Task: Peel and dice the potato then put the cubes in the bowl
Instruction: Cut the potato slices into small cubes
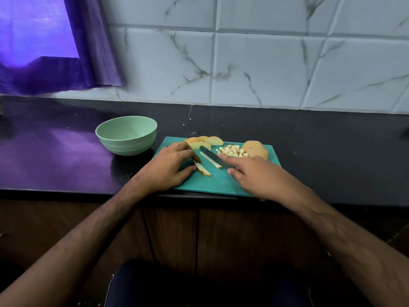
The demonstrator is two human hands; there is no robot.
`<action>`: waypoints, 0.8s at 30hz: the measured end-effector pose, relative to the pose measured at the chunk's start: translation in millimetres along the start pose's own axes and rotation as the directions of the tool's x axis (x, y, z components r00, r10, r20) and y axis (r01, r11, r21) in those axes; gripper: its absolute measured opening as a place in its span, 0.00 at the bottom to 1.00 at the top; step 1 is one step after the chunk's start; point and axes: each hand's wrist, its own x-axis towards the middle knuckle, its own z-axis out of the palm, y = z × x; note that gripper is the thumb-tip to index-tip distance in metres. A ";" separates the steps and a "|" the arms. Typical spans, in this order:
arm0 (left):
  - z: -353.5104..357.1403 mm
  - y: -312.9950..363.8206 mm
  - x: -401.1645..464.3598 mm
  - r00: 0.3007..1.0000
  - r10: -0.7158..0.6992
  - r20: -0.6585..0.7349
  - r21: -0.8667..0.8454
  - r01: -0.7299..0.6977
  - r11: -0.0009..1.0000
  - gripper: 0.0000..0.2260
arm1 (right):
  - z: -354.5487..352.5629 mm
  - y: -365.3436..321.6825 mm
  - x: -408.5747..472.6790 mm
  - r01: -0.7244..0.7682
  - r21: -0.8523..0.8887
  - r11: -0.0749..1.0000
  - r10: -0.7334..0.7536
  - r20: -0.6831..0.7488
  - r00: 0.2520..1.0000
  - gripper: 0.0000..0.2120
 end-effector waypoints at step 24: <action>-2.4 -0.9 -4.1 0.996 0.085 0.017 -0.103 -0.083 0.991 0.10 | 14.6 -4.9 -52.4 0.036 -0.107 0.994 -0.036 0.010 0.999 0.25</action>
